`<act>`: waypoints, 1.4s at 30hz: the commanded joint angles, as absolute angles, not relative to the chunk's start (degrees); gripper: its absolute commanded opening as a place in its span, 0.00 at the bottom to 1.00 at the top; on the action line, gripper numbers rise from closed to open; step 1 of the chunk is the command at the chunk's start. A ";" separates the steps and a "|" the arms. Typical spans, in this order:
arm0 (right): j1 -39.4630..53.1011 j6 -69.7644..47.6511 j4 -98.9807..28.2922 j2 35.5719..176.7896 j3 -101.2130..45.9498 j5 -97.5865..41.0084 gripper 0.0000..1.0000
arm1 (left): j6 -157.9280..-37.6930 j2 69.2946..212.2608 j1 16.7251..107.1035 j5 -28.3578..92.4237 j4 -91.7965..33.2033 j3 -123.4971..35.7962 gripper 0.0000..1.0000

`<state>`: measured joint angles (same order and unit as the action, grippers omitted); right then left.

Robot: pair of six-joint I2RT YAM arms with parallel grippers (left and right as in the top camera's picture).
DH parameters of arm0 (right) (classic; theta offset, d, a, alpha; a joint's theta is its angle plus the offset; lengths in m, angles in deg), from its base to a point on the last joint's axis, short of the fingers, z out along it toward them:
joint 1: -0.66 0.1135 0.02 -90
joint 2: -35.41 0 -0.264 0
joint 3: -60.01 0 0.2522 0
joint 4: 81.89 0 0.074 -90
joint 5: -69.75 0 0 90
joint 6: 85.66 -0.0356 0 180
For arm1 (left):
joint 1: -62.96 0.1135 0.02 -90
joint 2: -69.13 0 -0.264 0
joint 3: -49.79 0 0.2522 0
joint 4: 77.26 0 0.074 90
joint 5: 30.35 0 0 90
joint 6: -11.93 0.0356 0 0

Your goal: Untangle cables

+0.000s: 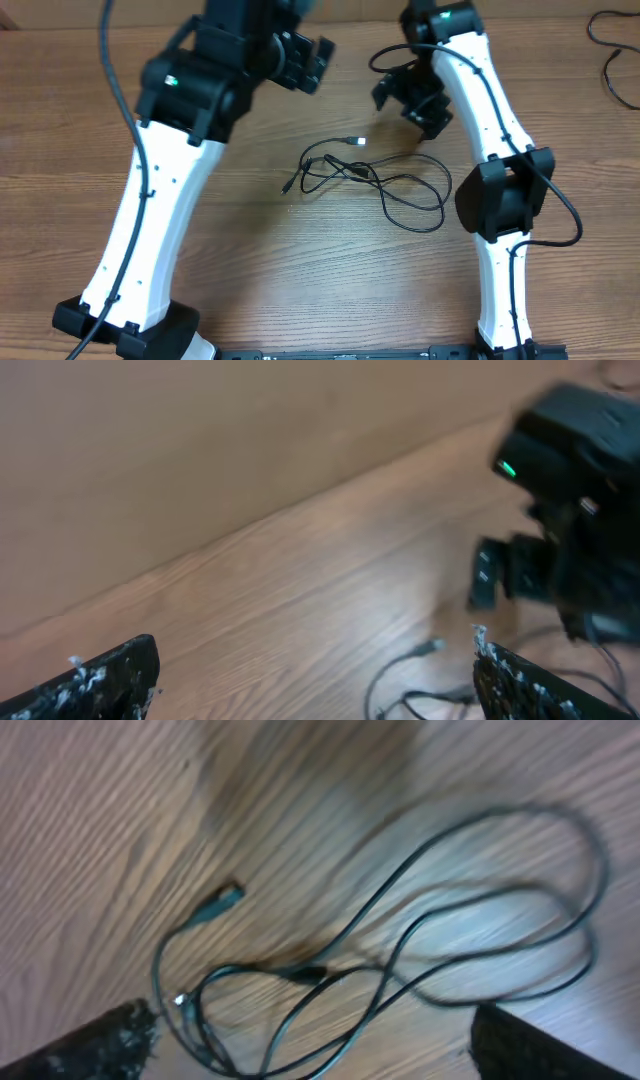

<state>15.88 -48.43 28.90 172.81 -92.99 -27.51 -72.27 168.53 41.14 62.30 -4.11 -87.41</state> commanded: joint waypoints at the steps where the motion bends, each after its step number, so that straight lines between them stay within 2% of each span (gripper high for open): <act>1: 18.83 -62.16 28.03 172.07 -89.98 -27.14 1.00 | -75.57 168.79 44.00 62.57 -4.13 -88.20 1.00; 5: 21.21 -68.80 24.38 172.07 -85.32 -27.38 1.00 | -75.53 168.79 45.64 62.63 -2.45 -88.20 1.00; 8: 22.52 -75.25 22.46 172.07 -82.09 -28.13 0.96 | -75.53 168.79 46.32 62.63 -0.96 -88.20 1.00; 18: 25.28 -75.80 20.05 172.07 -77.02 -28.89 0.92 | -75.48 168.94 47.30 62.72 1.18 -88.13 1.00; 21: 26.00 -75.80 19.16 172.07 -75.29 -28.72 0.84 | -75.48 169.18 47.30 62.72 1.20 -88.09 1.00; 24: 26.39 -75.80 17.84 172.07 -73.63 -28.63 0.81 | -75.48 169.49 47.30 62.72 1.23 -88.09 1.00; 25: 26.44 -75.78 17.49 172.07 -73.28 -28.54 0.73 | -75.48 169.60 47.30 62.72 1.25 -88.09 1.00; 26: 26.48 -75.78 17.15 172.07 -72.93 -28.37 0.50 | -75.48 169.84 47.30 62.72 1.29 -88.09 1.00; 27: 26.48 -75.78 17.17 172.07 -72.82 -28.21 0.04 | -75.48 170.03 47.30 62.72 1.40 -88.09 1.00; 33: 26.24 -72.82 18.26 172.00 -74.92 -28.15 0.04 | -75.29 172.50 47.32 62.85 2.34 -88.09 1.00; 36: 25.01 -61.57 17.84 171.92 -80.38 -27.75 0.04 | -75.31 174.10 47.30 62.81 2.65 -88.09 1.00; 42: 22.50 -38.49 18.09 171.50 -101.69 -24.67 0.04 | -75.55 176.55 47.32 59.05 1.73 -88.09 1.00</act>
<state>23.77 -53.63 18.30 172.99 -92.27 -27.38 -74.78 175.61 46.89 61.58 2.47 -87.39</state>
